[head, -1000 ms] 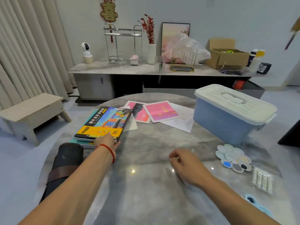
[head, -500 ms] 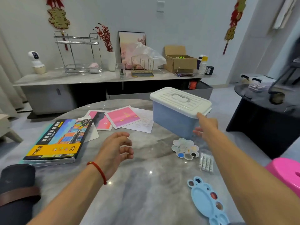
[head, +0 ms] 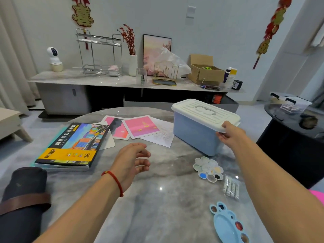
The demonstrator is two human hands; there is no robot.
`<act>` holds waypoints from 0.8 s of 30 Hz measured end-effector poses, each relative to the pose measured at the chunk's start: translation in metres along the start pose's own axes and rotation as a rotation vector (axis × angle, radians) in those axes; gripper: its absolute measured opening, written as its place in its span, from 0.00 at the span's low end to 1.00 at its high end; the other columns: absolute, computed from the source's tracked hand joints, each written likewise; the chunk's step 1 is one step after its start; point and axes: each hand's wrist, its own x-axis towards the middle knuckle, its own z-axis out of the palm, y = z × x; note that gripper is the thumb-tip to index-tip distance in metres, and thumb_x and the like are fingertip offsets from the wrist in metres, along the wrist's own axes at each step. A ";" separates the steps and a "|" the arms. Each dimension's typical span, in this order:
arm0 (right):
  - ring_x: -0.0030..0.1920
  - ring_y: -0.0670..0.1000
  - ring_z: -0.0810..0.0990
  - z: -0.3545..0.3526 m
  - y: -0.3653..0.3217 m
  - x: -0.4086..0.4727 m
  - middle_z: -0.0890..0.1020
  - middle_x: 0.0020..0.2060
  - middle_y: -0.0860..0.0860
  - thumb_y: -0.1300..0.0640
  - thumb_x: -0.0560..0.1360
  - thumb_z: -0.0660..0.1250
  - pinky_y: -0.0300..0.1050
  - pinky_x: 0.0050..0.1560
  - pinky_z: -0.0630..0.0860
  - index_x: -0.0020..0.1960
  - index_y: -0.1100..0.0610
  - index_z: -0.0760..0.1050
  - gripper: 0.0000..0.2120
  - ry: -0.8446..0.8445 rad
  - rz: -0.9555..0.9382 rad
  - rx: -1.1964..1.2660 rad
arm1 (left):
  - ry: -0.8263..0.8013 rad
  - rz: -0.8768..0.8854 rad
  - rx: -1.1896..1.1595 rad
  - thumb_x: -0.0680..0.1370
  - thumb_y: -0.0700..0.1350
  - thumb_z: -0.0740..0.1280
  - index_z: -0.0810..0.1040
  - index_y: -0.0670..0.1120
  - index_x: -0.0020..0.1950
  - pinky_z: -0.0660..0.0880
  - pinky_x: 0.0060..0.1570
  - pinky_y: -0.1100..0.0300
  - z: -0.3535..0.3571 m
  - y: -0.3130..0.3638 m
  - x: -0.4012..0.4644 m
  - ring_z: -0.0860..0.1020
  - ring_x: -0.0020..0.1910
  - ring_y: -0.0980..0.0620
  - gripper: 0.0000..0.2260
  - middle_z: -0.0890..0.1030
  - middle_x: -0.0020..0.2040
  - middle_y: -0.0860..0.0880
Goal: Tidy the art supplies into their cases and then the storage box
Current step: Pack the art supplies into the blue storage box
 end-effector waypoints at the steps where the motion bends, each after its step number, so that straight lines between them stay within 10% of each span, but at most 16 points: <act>1: 0.44 0.54 0.82 0.001 -0.005 -0.003 0.80 0.58 0.61 0.67 0.75 0.69 0.45 0.28 0.80 0.68 0.63 0.70 0.22 -0.007 -0.034 0.003 | -0.007 0.010 0.005 0.76 0.33 0.63 0.75 0.42 0.53 0.73 0.33 0.55 0.001 0.002 0.000 0.74 0.28 0.45 0.09 0.78 0.38 0.42; 10: 0.50 0.54 0.81 -0.007 -0.034 -0.090 0.81 0.56 0.59 0.64 0.78 0.67 0.53 0.57 0.82 0.54 0.62 0.77 0.05 -0.337 -0.250 -0.124 | 0.165 0.177 0.014 0.79 0.43 0.67 0.76 0.40 0.59 0.78 0.42 0.53 -0.022 0.023 -0.001 0.75 0.46 0.46 0.11 0.75 0.51 0.42; 13: 0.47 0.54 0.80 -0.010 -0.023 -0.131 0.80 0.52 0.61 0.65 0.78 0.66 0.44 0.44 0.84 0.48 0.63 0.77 0.02 -0.451 -0.167 -0.080 | 0.201 0.062 -0.102 0.76 0.54 0.68 0.78 0.43 0.61 0.77 0.51 0.53 -0.043 0.039 -0.008 0.75 0.51 0.47 0.19 0.77 0.53 0.45; 18: 0.35 0.49 0.84 -0.025 0.017 -0.187 0.84 0.45 0.61 0.68 0.78 0.64 0.38 0.31 0.80 0.49 0.68 0.76 0.04 -0.552 0.027 -0.015 | 0.205 0.110 0.032 0.77 0.54 0.65 0.81 0.51 0.46 0.74 0.31 0.64 -0.073 0.041 -0.035 0.80 0.33 0.57 0.09 0.83 0.38 0.56; 24: 0.45 0.57 0.86 -0.064 0.069 -0.204 0.84 0.50 0.67 0.65 0.78 0.63 0.56 0.51 0.84 0.56 0.71 0.77 0.11 -0.584 0.078 -0.266 | 0.218 0.062 0.279 0.75 0.52 0.70 0.80 0.46 0.60 0.74 0.64 0.42 -0.107 0.020 -0.067 0.83 0.55 0.43 0.16 0.85 0.54 0.46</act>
